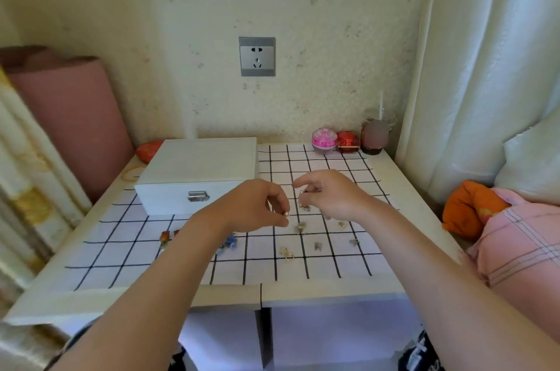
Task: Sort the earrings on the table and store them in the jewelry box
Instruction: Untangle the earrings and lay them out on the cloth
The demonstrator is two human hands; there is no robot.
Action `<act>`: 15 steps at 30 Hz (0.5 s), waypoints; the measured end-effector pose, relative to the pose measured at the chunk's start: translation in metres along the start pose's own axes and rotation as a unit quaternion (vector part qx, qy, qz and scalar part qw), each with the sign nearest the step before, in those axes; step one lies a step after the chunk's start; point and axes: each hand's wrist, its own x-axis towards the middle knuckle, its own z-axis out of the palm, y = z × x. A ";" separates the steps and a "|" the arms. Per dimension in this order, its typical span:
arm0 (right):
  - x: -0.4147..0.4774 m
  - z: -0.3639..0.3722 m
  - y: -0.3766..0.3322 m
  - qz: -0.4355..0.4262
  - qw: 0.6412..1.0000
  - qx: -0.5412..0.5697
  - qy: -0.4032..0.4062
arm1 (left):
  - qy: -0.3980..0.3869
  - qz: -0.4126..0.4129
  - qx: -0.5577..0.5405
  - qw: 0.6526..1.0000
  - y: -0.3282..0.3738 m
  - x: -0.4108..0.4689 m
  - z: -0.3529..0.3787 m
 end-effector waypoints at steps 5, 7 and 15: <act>-0.010 0.034 -0.030 -0.014 0.998 -0.019 -0.064 | -0.017 -0.014 0.066 0.998 -0.025 -0.043 -0.005; -0.011 0.046 -0.041 -0.031 0.994 -0.052 -0.088 | -0.007 -0.011 0.110 0.994 -0.040 -0.055 -0.002; 0.001 0.078 -0.053 -0.052 0.980 -0.156 -0.109 | 0.008 0.044 0.162 0.986 -0.061 -0.068 0.008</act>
